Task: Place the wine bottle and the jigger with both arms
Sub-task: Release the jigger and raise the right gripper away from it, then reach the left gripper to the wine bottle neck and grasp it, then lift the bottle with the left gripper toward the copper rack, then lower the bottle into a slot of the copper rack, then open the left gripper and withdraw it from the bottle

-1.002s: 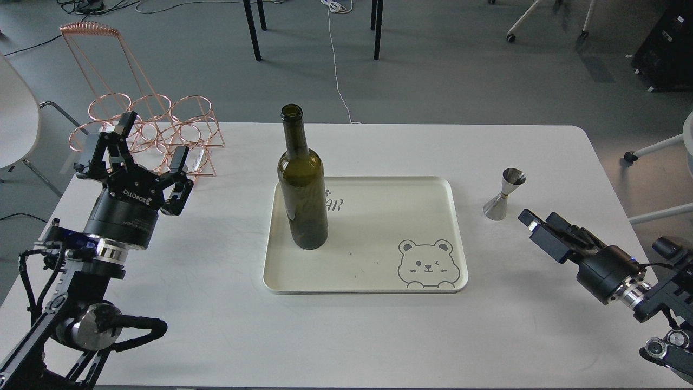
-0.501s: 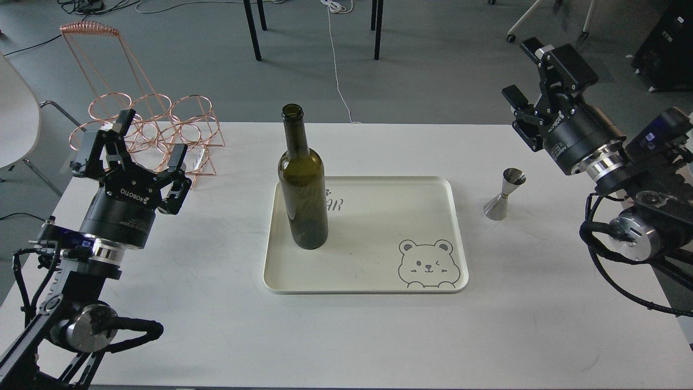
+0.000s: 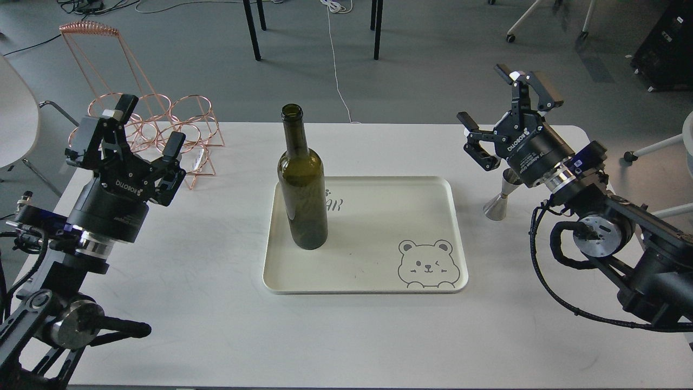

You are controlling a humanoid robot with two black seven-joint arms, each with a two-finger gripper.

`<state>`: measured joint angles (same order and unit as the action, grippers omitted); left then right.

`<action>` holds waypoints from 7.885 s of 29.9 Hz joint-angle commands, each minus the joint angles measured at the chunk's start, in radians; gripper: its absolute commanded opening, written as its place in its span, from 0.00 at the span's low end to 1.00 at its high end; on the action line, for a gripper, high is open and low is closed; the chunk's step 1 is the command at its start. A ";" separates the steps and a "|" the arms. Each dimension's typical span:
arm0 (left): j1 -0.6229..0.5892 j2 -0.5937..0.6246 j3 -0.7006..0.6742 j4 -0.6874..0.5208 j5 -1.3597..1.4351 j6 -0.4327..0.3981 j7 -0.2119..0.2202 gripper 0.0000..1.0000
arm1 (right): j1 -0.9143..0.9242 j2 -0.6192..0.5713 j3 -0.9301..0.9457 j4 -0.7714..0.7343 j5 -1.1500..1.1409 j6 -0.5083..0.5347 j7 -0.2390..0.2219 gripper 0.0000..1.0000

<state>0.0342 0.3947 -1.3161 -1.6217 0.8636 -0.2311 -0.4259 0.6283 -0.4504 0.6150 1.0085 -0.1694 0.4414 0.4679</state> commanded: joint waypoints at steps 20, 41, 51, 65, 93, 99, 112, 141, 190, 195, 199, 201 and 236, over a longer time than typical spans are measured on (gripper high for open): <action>-0.428 0.406 0.283 -0.098 1.083 -0.001 -0.063 0.98 | -0.065 0.016 0.003 -0.008 -0.082 0.025 -0.006 0.99; -0.593 0.302 0.431 0.054 1.209 -0.002 -0.063 0.98 | -0.075 -0.028 0.005 0.004 -0.084 0.026 -0.003 0.99; -0.662 0.231 0.486 0.117 1.210 0.004 -0.063 0.92 | -0.078 -0.048 0.003 0.012 -0.085 0.027 -0.003 0.99; -0.692 0.214 0.515 0.148 1.209 0.004 -0.063 0.37 | -0.091 -0.065 0.003 0.039 -0.085 0.027 -0.003 0.99; -1.151 0.510 0.515 0.385 1.038 -0.160 -0.063 0.09 | -0.104 -0.071 0.006 0.039 -0.122 0.025 -0.002 0.99; -1.152 0.529 0.573 0.500 1.048 -0.146 -0.063 0.09 | -0.104 -0.068 0.005 0.038 -0.151 0.025 -0.002 0.99; -1.152 0.516 0.689 0.614 1.040 -0.044 -0.063 0.09 | -0.116 -0.070 0.006 0.038 -0.154 0.025 0.002 0.99; -1.139 0.472 0.706 0.640 1.032 -0.016 -0.063 0.10 | -0.130 -0.071 0.009 0.041 -0.154 0.025 0.002 0.99; -1.047 0.369 0.764 0.829 1.029 0.068 -0.063 0.19 | -0.167 -0.071 0.011 0.047 -0.156 0.025 0.003 0.99; -1.036 0.360 0.764 0.832 1.029 0.068 -0.063 0.23 | -0.168 -0.071 0.011 0.048 -0.156 0.025 0.002 0.99; -1.027 0.360 0.764 0.832 1.029 0.068 -0.063 0.30 | -0.170 -0.071 0.011 0.050 -0.156 0.025 0.002 0.99; -1.025 0.360 0.762 0.832 1.028 0.068 -0.063 0.33 | -0.170 -0.071 0.011 0.050 -0.157 0.025 0.002 0.99; -0.943 0.416 0.694 0.269 0.014 0.118 -0.063 0.98 | -0.194 -0.011 0.158 0.052 -0.153 -0.010 0.002 0.99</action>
<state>-1.0152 0.8659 -0.5773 -1.2816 0.9761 -0.1254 -0.4886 0.4461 -0.4781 0.7471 1.0628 -0.3211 0.4544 0.4695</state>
